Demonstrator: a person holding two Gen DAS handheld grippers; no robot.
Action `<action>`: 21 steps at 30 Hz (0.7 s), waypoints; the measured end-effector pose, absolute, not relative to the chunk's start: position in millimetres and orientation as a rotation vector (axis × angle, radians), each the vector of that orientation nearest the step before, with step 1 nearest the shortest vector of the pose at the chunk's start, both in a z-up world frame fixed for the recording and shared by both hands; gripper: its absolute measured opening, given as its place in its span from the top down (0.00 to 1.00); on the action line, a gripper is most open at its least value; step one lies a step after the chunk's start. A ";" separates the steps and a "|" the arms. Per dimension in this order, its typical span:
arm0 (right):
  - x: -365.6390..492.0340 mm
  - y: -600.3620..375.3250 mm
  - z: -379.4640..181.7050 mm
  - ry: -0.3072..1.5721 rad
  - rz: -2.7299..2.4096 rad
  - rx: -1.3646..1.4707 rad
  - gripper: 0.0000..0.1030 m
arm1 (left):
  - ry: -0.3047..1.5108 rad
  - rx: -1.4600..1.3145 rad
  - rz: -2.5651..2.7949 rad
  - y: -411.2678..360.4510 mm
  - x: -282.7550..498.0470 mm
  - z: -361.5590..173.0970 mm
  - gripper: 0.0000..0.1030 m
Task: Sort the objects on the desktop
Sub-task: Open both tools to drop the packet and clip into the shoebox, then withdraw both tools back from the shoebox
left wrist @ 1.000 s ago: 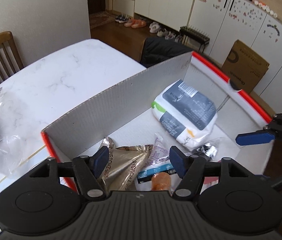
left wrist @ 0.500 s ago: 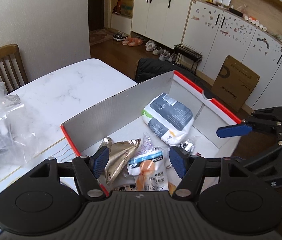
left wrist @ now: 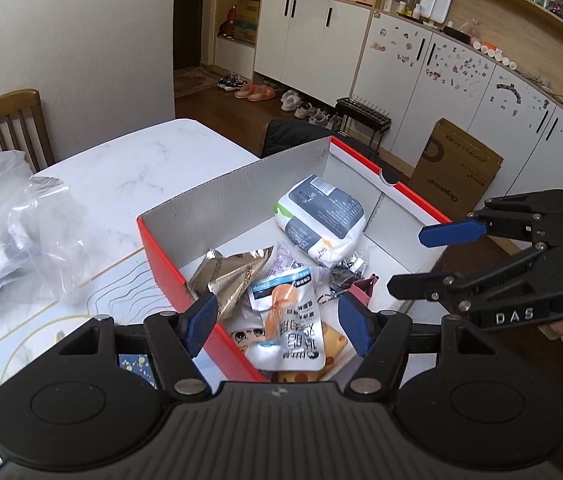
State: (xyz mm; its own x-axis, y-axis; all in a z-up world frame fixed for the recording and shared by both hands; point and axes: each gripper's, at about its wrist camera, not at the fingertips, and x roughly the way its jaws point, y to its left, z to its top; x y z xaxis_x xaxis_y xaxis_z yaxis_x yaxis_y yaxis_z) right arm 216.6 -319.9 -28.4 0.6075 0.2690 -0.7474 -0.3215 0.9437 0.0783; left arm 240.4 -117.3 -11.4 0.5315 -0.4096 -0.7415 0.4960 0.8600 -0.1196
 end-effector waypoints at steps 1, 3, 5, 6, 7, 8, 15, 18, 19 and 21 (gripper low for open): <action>214.4 -319.2 -27.2 0.846 0.339 -0.065 0.38 | 0.845 0.107 -0.537 -114.9 237.3 -10.2 0.36; 210.3 -317.9 -25.6 0.833 0.334 -0.063 0.33 | 0.821 0.110 -0.524 -110.7 231.0 -8.4 0.36; 207.6 -316.9 -24.8 0.826 0.331 -0.058 0.32 | 0.807 0.106 -0.527 -107.5 225.9 -6.6 0.36; 206.1 -316.6 -24.6 0.824 0.329 -0.055 0.32 | 0.804 0.103 -0.528 -106.0 223.7 -5.7 0.36; 204.7 -316.1 -24.3 0.820 0.325 -0.053 0.32 | 0.801 0.102 -0.529 -104.7 221.9 -5.3 0.36; 202.9 -315.7 -23.8 0.816 0.323 -0.051 0.32 | 0.798 0.106 -0.529 -104.0 220.0 -5.3 0.36; 191.2 -309.9 -21.6 0.777 0.316 -0.063 0.22 | 0.781 0.108 -0.501 -97.9 210.4 -9.2 0.19; 185.2 -309.5 -21.6 0.737 0.305 -0.065 0.15 | 0.773 0.106 -0.481 -94.6 207.9 -11.1 0.14; 183.7 -309.0 -21.9 0.729 0.300 -0.066 0.15 | 0.772 0.105 -0.482 -93.5 207.2 -12.0 0.09; 180.9 -308.8 -22.8 0.718 0.296 -0.057 0.13 | 0.768 0.111 -0.476 -92.4 205.1 -12.8 0.03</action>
